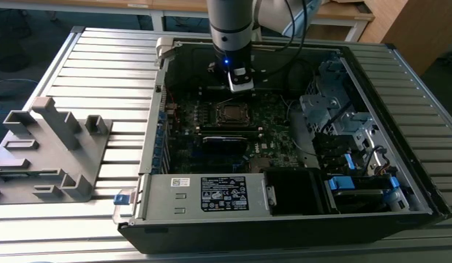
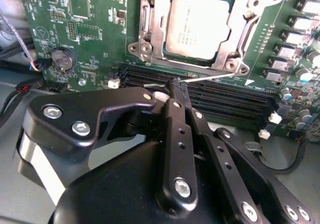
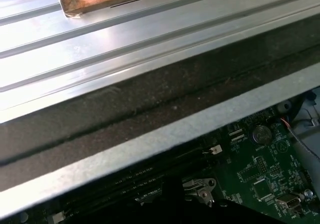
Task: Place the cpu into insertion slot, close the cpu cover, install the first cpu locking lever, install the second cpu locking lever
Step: 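Install the first cpu locking lever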
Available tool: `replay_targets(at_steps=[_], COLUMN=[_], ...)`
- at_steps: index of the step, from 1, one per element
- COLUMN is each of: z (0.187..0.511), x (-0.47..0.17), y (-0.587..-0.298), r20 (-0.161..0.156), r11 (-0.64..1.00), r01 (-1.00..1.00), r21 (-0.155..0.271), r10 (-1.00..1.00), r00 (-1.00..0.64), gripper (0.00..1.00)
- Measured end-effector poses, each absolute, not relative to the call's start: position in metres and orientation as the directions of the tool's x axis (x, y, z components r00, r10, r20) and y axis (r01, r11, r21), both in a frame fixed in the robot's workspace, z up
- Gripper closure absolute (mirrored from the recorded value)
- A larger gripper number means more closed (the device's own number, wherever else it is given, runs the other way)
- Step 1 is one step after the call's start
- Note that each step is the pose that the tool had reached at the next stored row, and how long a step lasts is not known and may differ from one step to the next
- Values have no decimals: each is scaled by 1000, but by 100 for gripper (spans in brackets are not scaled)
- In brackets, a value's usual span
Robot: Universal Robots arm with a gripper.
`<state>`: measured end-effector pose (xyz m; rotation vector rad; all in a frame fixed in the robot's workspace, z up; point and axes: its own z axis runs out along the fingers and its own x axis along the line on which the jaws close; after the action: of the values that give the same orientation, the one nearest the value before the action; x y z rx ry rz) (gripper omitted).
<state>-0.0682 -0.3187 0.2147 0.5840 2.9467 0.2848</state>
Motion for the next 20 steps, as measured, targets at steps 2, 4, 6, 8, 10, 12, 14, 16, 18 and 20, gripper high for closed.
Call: replay_targets(at_steps=[2,4,6,8,10,12,14,16,18,20], z=[215,214,214,214,213,212,212,212,212,211], x=[-69,-69,-70,-71,-71,-71,-71,-71,-71,-71], y=[-319,-319,-319,-319,-319,-319,-319,-319,-319,-319], r20=[-82,-81,-81,-82,-84,-91,-98,-101,-101,-101], r11=[902,897,894,892,891,891,891,891,891,891], r01=[376,385,394,397,397,395,393,393,392,393], r21=[213,215,216,217,219,223,227,229,229,229], r10=[400,410,418,422,423,423,423,423,423,423], r00=[-913,-909,-905,-903,-902,-902,-901,-901,-901,-900], gripper=[90,90,90,90,90,90,90,90,90,90])
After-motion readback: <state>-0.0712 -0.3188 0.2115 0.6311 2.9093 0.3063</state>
